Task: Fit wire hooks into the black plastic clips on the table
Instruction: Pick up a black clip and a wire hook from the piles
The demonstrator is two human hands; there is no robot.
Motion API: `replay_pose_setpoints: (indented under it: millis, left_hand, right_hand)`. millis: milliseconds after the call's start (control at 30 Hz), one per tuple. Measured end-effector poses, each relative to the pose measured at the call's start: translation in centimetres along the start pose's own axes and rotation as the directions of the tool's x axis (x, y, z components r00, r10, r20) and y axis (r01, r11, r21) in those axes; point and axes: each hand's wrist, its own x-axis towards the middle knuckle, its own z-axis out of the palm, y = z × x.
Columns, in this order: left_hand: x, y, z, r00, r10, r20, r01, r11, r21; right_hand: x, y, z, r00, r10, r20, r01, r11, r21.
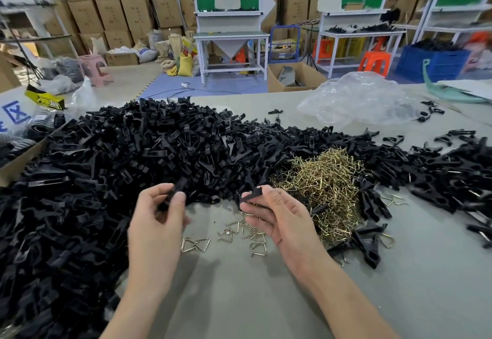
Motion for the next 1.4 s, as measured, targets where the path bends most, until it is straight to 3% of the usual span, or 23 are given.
replay_pose_setpoints:
  millis: [200, 533, 733, 967, 1267, 1400]
  left_hand:
    - [-1.9, 1.5, 1.7, 0.976, -0.020, 0.218, 0.027, 0.999, -0.029]
    - [-2.3, 1.0, 1.4, 0.913, -0.082, 0.401, 0.095, 0.995, -0.014]
    - [-3.0, 0.9, 1.8, 0.875, -0.052, 0.481, 0.028, 0.998, 0.058]
    - [-2.3, 1.2, 1.9, 0.871, -0.045, 0.489, 0.063, 0.998, -0.019]
    - [-2.3, 0.9, 1.9, 0.888, -0.024, 0.459, 0.025, 1.000, 0.004]
    - [-2.2, 1.1, 1.9, 0.896, -0.049, 0.442, 0.095, 0.992, -0.083]
  right_hand:
    - [-0.1, 0.0, 0.0, 0.999, 0.002, 0.051, 0.000, 0.999, -0.040]
    - [-0.1, 0.8, -0.3, 0.994, -0.034, 0.102, 0.053, 0.980, -0.192]
    - [-0.4, 0.9, -0.3, 0.989, -0.037, 0.147, 0.079, 0.953, -0.292]
    - [-0.9, 0.5, 0.2, 0.969, -0.061, 0.240, 0.163, 0.887, -0.432]
    - [-0.7, 0.7, -0.1, 0.977, -0.072, 0.202, 0.151, 0.901, -0.408]
    - [-0.7, 1.0, -0.1, 0.980, -0.062, 0.188, 0.132, 0.911, -0.390]
